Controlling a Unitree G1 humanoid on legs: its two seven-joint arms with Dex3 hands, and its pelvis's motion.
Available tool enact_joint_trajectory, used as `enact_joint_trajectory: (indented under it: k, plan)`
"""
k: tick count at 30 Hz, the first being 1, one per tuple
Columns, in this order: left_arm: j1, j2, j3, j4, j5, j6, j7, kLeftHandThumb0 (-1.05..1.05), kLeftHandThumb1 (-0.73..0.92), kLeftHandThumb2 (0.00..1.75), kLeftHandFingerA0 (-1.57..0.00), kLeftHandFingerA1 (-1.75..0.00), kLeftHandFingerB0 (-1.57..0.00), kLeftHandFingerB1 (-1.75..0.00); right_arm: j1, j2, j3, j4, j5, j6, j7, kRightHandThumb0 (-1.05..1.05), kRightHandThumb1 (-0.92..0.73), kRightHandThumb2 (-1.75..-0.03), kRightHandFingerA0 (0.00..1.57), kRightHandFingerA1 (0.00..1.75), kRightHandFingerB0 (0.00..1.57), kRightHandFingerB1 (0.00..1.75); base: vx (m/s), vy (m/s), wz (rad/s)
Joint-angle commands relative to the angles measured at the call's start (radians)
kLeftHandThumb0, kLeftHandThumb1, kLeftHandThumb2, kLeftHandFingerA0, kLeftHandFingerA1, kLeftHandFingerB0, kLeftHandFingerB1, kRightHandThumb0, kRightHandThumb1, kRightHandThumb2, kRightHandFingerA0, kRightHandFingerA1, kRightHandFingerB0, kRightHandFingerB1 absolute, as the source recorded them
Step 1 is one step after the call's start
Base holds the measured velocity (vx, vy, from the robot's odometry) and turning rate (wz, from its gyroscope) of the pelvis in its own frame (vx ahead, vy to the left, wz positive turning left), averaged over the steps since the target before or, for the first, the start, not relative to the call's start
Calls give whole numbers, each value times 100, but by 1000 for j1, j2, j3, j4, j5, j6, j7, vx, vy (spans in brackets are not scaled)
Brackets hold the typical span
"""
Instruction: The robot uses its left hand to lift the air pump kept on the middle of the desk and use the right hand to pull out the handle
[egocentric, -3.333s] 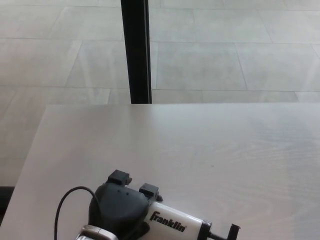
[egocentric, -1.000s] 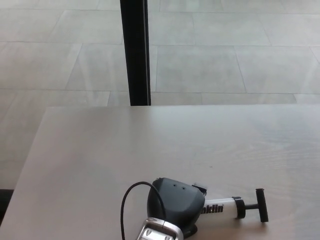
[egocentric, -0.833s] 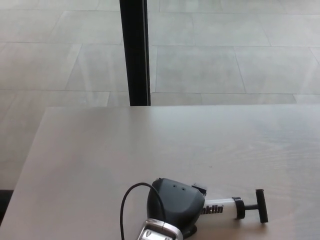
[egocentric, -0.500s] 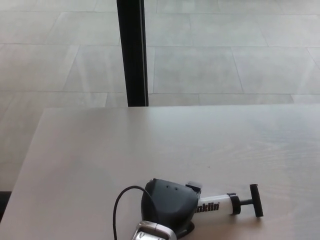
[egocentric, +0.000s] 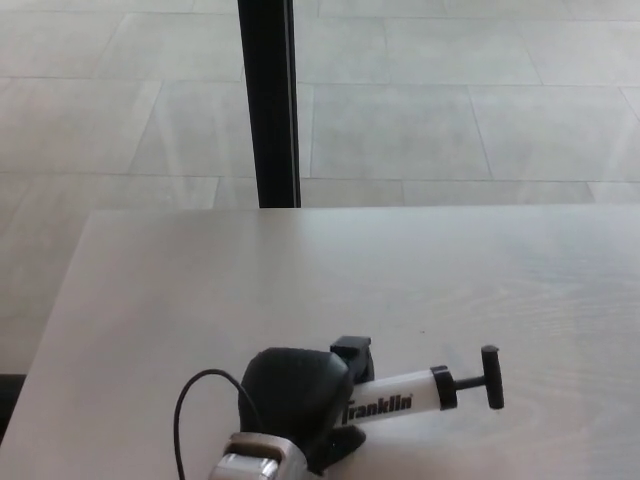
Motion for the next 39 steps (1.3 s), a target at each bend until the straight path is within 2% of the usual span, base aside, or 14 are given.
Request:
enact_joint_trajectory:
  k: [1, 3, 8, 9, 12, 13, 14, 19, 22, 23, 25, 36, 37, 39]
  plan:
    - [-67, 18, 80, -30, -143, -142, 56, -8, 49, 127, -83, -175, -76, -158, 27, 17, 19, -29, 18, 49, 28, -51, -64, -103, 73, 97, 41, 58, 0, 0, 0]
    - [-91, 23, 94, -14, -153, -176, 82, -7, 46, 131, -85, -175, -78, -159, 28, 12, 43, -39, -9, 66, 23, -56, -79, -64, 65, 108, 50, 44, 0, 0, 0]
    - [-121, 50, 97, 12, -153, -205, 91, -7, 45, 129, -91, -175, -85, -147, 26, 20, 75, -40, -23, 65, 16, -48, -63, -101, 73, 97, 41, 58, 0, 0, 0]
    - [-123, 60, 93, 14, -149, -206, 87, -8, 46, 128, -89, -175, -84, -148, 30, 24, 80, -46, -23, 74, 13, -49, -77, -63, 65, 108, 52, 44, 0, 0, 0]
    - [-137, 73, 91, 28, -147, -212, 99, -13, 47, 118, -122, -141, -102, -124, 38, 32, 92, -81, -24, 122, 15, -46, -75, -63, 64, 106, 49, 42, 0, 0, 0]
    - [-136, 78, 93, 29, -150, -212, 95, -13, 47, 117, -120, -140, -102, -124, 42, 32, 103, -85, -32, 132, 16, -45, -60, -100, 74, 96, 40, 58, 0, 0, 0]
    - [-140, 80, 93, 29, -152, -211, 93, -8, 46, 122, -91, -175, -78, -156, 42, 35, 106, -88, -31, 134, 15, -44, -74, -62, 66, 105, 48, 42, 0, 0, 0]
    - [-169, 109, 83, 57, -135, -202, 91, -14, 42, 121, -123, -144, -101, -127, 42, 49, 143, -113, -48, 181, 17, -50, -73, -62, 65, 97, 48, 42, 0, 0, 0]
    - [-174, 121, 73, 90, -128, -223, 124, -11, 41, 126, -89, -175, -78, -155, 50, 61, 156, -132, -50, 214, 14, -52, -73, -62, 64, 92, 45, 41, 0, 0, 0]
    - [-186, 126, 69, 105, -122, -216, 122, -12, 44, 121, -90, -175, -78, -154, 44, 77, 161, -142, -42, 243, 15, -55, -55, -97, 76, 95, 36, 55, 0, 0, 0]
    - [-203, 137, 64, 132, -116, -210, 127, -12, 45, 121, -89, -175, -79, -152, 37, 109, 171, -175, -35, 294, 9, -62, -72, -62, 65, 101, 46, 42, 0, 0, 0]
    - [-286, 127, 90, 236, -140, -174, 149, -11, 46, 120, -88, -175, -75, -158, 56, 211, 241, -323, -58, 418, -4, -74, -74, -63, 66, 99, 46, 41, 0, 0, 0]
    - [-293, 126, 89, 242, -138, -167, 143, -14, 49, 114, -85, -175, -74, -154, 57, 216, 247, -330, -61, 421, -4, -79, -62, -102, 74, 98, 40, 54, 0, 0, 0]
    - [-306, 121, 92, 252, -149, -158, 125, -16, 48, 116, -86, -175, -74, -155, 56, 225, 261, -342, -74, 428, -7, -75, -59, -102, 73, 98, 40, 55, 0, 0, 0]
